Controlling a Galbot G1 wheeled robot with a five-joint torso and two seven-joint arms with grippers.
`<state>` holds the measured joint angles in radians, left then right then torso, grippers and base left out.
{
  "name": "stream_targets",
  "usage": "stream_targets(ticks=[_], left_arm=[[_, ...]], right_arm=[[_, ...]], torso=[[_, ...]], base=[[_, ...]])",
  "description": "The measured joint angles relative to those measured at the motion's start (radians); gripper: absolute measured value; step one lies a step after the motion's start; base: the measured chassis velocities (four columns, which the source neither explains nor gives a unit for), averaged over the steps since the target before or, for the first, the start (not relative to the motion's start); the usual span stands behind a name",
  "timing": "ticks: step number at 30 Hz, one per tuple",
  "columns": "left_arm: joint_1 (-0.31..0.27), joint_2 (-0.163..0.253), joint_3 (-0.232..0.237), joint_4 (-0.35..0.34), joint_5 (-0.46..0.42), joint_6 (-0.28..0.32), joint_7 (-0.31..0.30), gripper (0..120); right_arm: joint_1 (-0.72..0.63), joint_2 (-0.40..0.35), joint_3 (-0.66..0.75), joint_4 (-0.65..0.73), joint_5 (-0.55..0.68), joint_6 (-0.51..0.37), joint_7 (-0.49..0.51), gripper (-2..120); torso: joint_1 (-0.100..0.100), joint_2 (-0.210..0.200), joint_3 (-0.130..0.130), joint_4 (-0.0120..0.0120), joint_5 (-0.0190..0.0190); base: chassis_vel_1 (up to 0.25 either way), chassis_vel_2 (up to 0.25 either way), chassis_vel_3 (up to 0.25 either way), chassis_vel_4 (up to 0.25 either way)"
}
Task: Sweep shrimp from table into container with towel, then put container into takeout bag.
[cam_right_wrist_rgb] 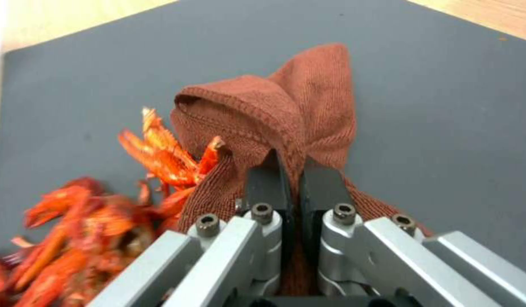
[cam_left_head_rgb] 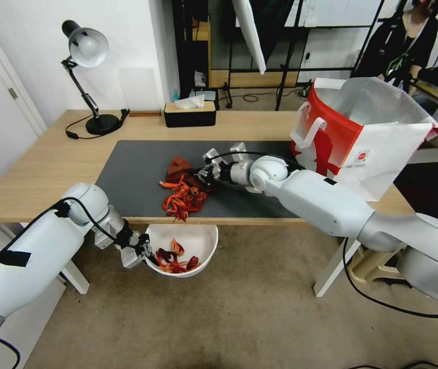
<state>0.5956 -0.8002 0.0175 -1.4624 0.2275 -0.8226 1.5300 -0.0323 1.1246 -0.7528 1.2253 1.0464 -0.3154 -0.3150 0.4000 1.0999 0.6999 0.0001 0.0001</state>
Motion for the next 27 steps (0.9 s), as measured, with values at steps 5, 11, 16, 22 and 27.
stream_targets(ticks=[5, 11, 16, 22, 27], left_arm=[[0.0, -0.005, -0.002, -0.003, 0.002, 0.0, 0.0, 0], [0.001, -0.006, -0.003, -0.008, 0.003, 0.0, 0.0, 0], [0.0, -0.008, -0.004, -0.008, 0.004, 0.0, 0.0, 0], [-0.001, -0.009, -0.005, -0.007, 0.006, 0.0, 0.0, 0], [-0.004, -0.01, -0.007, -0.004, 0.006, 0.0, 0.0, 0]], right_arm=[[-0.003, -0.028, -0.011, 0.05, 0.012, -0.009, 0.012, 1], [-0.013, -0.055, -0.018, 0.097, 0.021, -0.017, 0.024, 1], [-0.024, -0.073, -0.021, 0.129, 0.023, -0.02, 0.029, 1], [-0.033, -0.088, -0.025, 0.158, 0.026, -0.02, 0.033, 1], [-0.042, -0.1, -0.025, 0.181, 0.027, -0.02, 0.037, 1]], torso=[[0.0, 0.0, 0.0, -0.0002, 0.0], [0.0, 0.0, 0.0, -0.0001, 0.0], [0.0, 0.0, 0.0, -0.0001, 0.0], [0.0, 0.0, 0.0, -0.0001, -0.0001], [0.0, 0.0, 0.0, 0.0, 0.0]], base=[[0.0, 0.0, 0.0, 0.0], [0.0, 0.0, 0.0, 0.0], [0.0, 0.0, 0.0, 0.0], [0.0, 0.0, 0.0, 0.0], [0.0, 0.0, 0.0, 0.0]])
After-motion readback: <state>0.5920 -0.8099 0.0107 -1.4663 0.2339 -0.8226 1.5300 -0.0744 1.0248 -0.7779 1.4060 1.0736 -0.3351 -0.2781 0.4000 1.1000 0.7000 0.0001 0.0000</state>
